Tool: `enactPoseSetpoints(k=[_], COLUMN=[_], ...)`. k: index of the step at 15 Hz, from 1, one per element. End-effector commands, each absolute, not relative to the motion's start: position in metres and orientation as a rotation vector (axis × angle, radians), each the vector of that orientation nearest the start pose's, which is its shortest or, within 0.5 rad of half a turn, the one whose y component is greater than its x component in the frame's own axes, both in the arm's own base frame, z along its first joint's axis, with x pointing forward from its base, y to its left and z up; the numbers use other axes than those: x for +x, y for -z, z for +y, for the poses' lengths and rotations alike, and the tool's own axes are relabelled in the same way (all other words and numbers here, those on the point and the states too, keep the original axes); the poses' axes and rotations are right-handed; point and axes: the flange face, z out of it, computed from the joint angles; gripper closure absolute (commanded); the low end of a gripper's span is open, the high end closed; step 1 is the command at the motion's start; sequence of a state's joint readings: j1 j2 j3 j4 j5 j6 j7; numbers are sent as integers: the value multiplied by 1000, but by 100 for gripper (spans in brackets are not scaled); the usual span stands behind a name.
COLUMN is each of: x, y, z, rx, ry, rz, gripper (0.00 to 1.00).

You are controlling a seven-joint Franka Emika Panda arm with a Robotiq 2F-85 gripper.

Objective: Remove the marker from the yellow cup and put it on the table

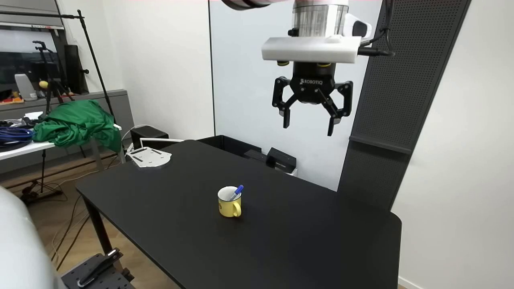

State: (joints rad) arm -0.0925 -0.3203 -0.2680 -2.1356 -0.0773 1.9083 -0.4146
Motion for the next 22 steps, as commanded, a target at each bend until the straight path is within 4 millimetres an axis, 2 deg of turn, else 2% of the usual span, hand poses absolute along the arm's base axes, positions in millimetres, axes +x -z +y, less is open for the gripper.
enactPoseSetpoints(k=[1,7,9,11,14,15,20,21,22], x=[435,439,455,483,521,530,548,550,542], y=[-542,-542,-540,-532,-506,-494,-446,-446,-441], z=[-182,-182,-175,-160,-121,-102,-7,-1,-9], rx=[-3158,-3166,-3188,-3206,-3213,-3207,-3178,-3183,-3171], ry=[127,118,152,187,157,113,-28,-31,-27], rz=[-136,-121,-138,-149,-182,-208,-403,-422,-434], gripper=[0,0,0,0,0,0,0,0,0])
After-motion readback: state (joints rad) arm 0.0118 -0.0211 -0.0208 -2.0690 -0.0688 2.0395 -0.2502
